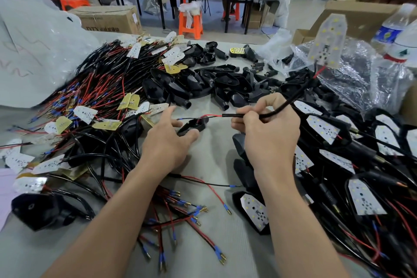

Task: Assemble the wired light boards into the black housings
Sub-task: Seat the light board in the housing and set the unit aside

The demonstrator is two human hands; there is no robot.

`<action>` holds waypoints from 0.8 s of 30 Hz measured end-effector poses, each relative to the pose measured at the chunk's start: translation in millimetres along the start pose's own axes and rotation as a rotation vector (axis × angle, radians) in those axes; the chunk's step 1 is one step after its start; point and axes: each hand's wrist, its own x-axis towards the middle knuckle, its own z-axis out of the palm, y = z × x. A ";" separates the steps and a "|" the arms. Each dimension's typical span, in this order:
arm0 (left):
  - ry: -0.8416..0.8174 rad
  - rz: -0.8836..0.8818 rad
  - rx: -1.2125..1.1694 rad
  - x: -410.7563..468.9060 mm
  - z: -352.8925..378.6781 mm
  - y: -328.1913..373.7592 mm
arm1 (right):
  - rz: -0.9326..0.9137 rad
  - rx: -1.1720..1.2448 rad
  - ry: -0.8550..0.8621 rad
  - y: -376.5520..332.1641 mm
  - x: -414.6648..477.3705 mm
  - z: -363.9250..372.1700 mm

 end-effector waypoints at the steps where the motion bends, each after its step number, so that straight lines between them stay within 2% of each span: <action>1: -0.002 -0.006 0.003 -0.1 -0.2 0.2 | -0.018 -0.046 -0.005 0.4 -0.6 0.0; 5: 0.030 0.003 -0.006 -1.6 0.4 0.9 | -0.065 -0.233 -0.012 -0.3 -3.0 2.8; 9: 0.178 0.058 -0.035 -7.1 -3.9 4.3 | -0.112 -0.329 0.037 2.4 -4.5 4.3; 12: 0.311 0.234 0.100 -14.0 -7.0 6.9 | -0.147 -0.401 0.083 2.9 -5.6 3.9; 15: 0.404 0.422 0.191 -20.8 -6.9 8.6 | -0.089 -0.298 0.066 2.3 -8.2 7.6; 20: 0.389 0.518 0.212 -23.7 -6.8 12.1 | -0.058 -0.216 0.126 1.3 -12.0 9.6; 24: 0.343 0.578 0.230 -23.4 -10.2 11.3 | -0.068 -0.238 0.188 0.5 -9.2 5.4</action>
